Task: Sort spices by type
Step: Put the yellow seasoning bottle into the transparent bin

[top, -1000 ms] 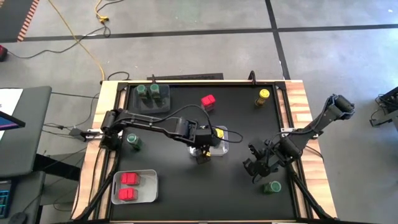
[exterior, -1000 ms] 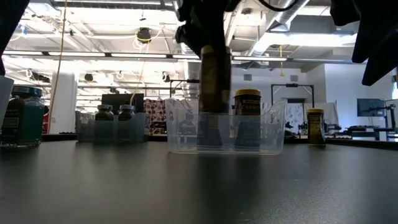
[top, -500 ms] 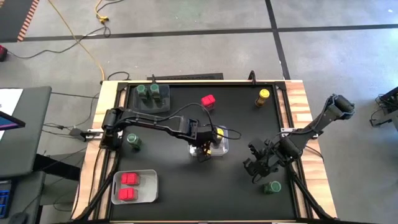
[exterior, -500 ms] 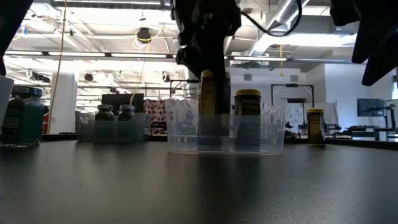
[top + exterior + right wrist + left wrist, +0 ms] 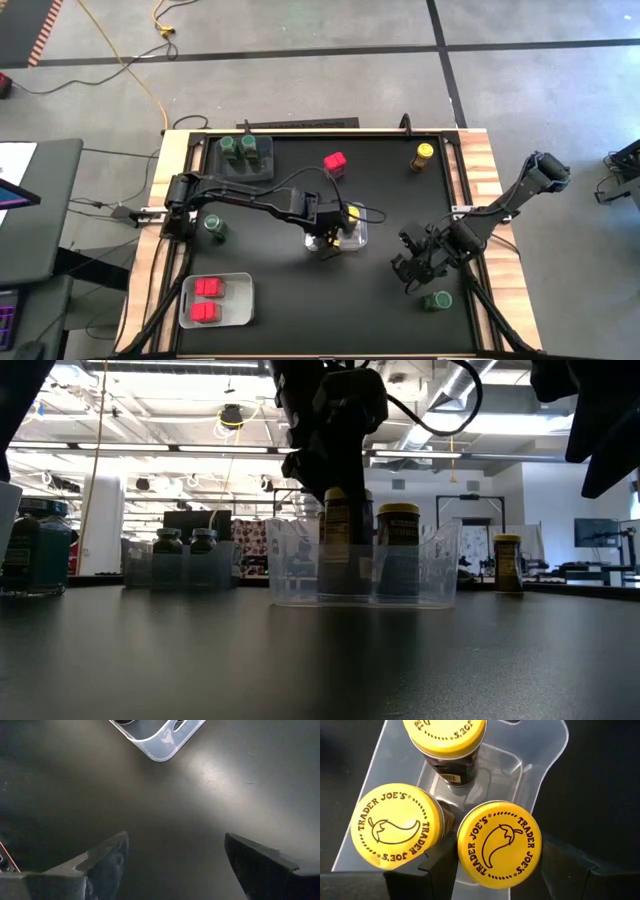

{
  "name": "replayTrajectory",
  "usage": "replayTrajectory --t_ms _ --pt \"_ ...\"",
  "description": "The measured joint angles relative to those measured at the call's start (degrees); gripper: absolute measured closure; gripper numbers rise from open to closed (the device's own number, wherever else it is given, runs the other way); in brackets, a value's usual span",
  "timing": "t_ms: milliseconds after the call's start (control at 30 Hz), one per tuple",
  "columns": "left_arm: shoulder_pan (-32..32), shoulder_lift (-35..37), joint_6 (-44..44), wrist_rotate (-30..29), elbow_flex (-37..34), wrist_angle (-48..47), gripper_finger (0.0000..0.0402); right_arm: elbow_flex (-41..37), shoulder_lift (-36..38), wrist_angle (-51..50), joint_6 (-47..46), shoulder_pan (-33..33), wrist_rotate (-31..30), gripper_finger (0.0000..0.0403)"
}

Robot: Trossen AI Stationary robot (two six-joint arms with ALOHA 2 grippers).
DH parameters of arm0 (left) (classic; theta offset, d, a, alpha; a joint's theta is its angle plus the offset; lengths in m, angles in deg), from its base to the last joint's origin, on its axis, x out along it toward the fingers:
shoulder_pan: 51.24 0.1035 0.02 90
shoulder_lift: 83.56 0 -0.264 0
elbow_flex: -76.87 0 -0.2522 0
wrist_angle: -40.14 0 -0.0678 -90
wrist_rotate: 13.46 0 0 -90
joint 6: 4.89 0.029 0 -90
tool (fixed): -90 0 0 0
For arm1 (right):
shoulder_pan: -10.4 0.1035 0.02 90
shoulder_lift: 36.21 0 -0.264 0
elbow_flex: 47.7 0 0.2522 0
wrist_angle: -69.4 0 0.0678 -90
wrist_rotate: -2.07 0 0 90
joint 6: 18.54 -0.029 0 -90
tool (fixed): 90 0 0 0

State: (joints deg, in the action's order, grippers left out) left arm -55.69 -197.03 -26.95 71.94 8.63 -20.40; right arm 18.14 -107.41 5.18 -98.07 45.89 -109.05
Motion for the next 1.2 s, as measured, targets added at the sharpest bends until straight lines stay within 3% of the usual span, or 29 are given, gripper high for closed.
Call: replayTrajectory --t_ms 1200 --pt "0.22 0.0 -6.86 0.92 0.09 -1.77 0.0161 0.0 0.0 0.06 1.66 0.04 0.09 0.0046"
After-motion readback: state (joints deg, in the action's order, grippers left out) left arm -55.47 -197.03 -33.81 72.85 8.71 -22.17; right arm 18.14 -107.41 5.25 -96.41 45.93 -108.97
